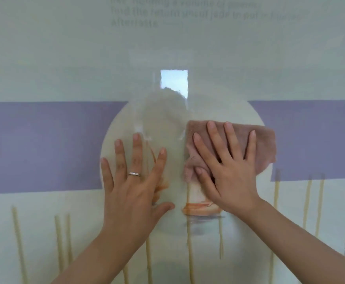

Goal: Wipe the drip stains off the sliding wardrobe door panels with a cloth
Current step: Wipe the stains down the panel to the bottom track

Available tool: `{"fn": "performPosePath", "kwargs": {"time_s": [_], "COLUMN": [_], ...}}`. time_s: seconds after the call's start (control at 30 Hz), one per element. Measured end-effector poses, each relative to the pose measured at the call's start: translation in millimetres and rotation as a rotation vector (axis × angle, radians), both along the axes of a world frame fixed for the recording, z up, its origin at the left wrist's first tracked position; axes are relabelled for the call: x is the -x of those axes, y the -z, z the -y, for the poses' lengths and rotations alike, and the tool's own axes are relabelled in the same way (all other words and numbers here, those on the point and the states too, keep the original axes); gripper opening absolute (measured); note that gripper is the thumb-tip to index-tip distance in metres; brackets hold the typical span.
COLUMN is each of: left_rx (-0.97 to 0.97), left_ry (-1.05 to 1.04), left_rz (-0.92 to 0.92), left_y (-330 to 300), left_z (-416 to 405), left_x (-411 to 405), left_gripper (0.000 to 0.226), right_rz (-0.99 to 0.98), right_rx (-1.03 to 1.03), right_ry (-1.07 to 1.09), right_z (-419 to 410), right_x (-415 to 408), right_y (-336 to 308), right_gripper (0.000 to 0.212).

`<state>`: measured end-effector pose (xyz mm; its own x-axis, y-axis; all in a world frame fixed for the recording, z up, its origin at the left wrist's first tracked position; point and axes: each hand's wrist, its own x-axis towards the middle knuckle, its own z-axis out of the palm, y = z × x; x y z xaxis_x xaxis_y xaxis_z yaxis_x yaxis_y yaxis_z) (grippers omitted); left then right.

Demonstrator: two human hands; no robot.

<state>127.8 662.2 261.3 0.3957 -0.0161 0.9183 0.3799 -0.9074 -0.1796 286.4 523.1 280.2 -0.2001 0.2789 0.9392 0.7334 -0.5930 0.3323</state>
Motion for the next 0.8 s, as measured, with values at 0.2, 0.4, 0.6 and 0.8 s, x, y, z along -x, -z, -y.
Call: {"fn": "performPosePath", "kwargs": {"time_s": [0.2, 0.4, 0.6, 0.8], "left_rx": [0.079, 0.163, 0.159, 0.157], "left_ry": [-0.056, 0.013, -0.053, -0.028], "left_rz": [-0.051, -0.117, -0.152, -0.124], "left_y": [33, 34, 34, 38], "left_z": [-10, -11, -15, -18], "left_x": [0, 3, 2, 0], "left_gripper": [0.109, 0.093, 0.095, 0.094], "right_rz": [0.038, 0.007, -0.063, -0.052], "right_rx": [-0.028, -0.060, -0.008, -0.091], "right_ry": [-0.010, 0.012, 0.053, 0.002], "right_z": [-15, -24, -16, -39], "right_x": [4, 11, 10, 21], "right_y": [43, 100, 34, 74], "right_gripper": [0.054, 0.058, 0.064, 0.061]}}
